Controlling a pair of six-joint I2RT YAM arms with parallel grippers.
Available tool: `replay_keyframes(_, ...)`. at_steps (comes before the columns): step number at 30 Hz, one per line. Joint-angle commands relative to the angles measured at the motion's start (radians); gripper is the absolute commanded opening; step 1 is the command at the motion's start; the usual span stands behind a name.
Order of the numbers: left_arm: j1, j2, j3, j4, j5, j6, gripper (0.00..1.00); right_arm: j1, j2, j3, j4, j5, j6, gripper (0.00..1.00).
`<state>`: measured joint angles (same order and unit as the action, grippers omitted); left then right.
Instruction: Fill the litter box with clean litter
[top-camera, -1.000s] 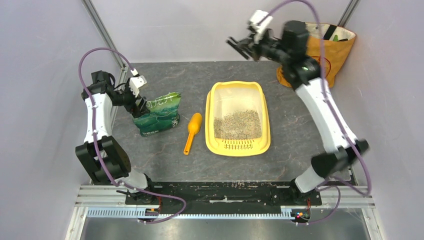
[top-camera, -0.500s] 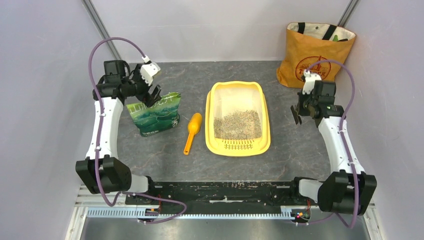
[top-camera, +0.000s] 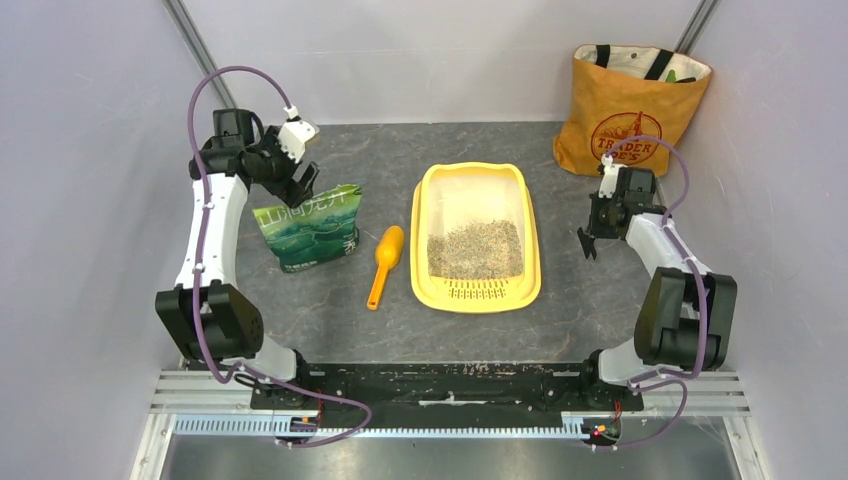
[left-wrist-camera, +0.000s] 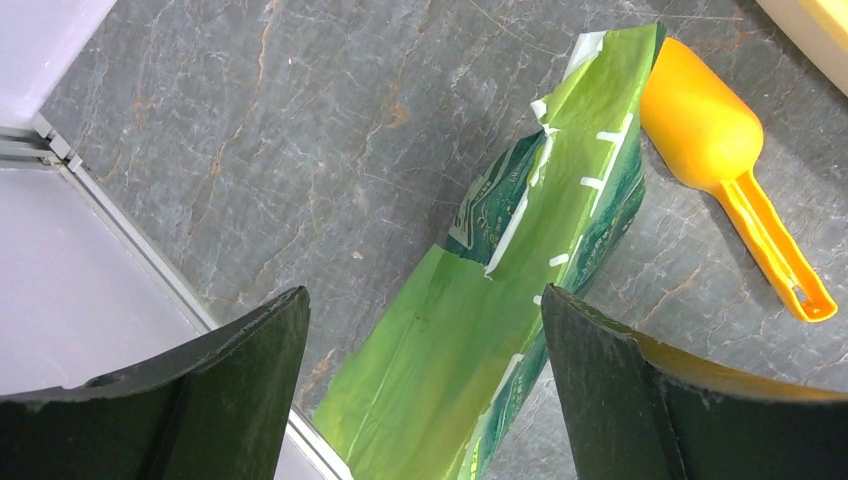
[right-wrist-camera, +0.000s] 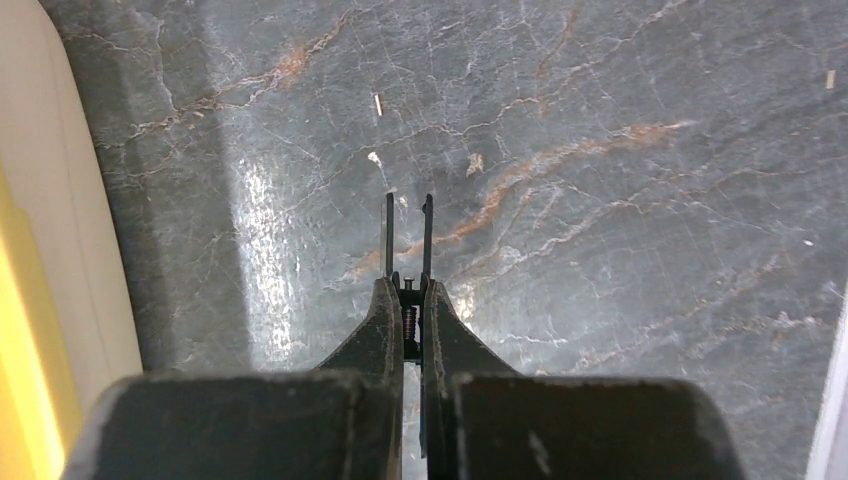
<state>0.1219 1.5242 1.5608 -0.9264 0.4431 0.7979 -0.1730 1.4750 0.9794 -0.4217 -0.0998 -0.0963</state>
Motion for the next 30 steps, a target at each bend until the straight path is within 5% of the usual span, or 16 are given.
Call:
replay_keyframes(1,0.011,-0.003,0.038,0.004,-0.017,-0.04,0.92,-0.002,0.029,-0.044,0.14,-0.04,-0.016,0.04)
replay_keyframes(8,0.02,-0.006,0.025,0.004,-0.01,-0.038,0.92,-0.002,0.091,-0.056,0.196,-0.1,-0.063,0.18)
replay_keyframes(9,0.021,-0.007,0.02,0.004,-0.01,-0.035,0.92,-0.002,0.095,-0.051,0.185,-0.104,-0.071,0.25)
replay_keyframes(11,0.022,-0.01,0.015,0.006,-0.014,-0.031,0.92,-0.001,0.107,-0.041,0.151,-0.115,-0.095,0.59)
replay_keyframes(13,0.027,-0.008,0.013,0.009,-0.018,-0.028,0.92,-0.002,0.112,-0.033,0.115,-0.112,-0.105,0.71)
replay_keyframes(17,0.051,0.003,0.026,-0.017,-0.008,-0.006,0.93,-0.002,0.063,-0.049,0.096,-0.137,-0.114,0.78)
replay_keyframes(21,0.096,0.035,0.077,-0.072,0.012,0.028,0.93,-0.002,0.012,0.04,0.015,-0.206,-0.098,0.96)
replay_keyframes(30,0.243,0.276,0.448,-0.296,0.166,-0.211,0.94,0.081,0.043,0.515,-0.134,-0.47,0.07,0.97)
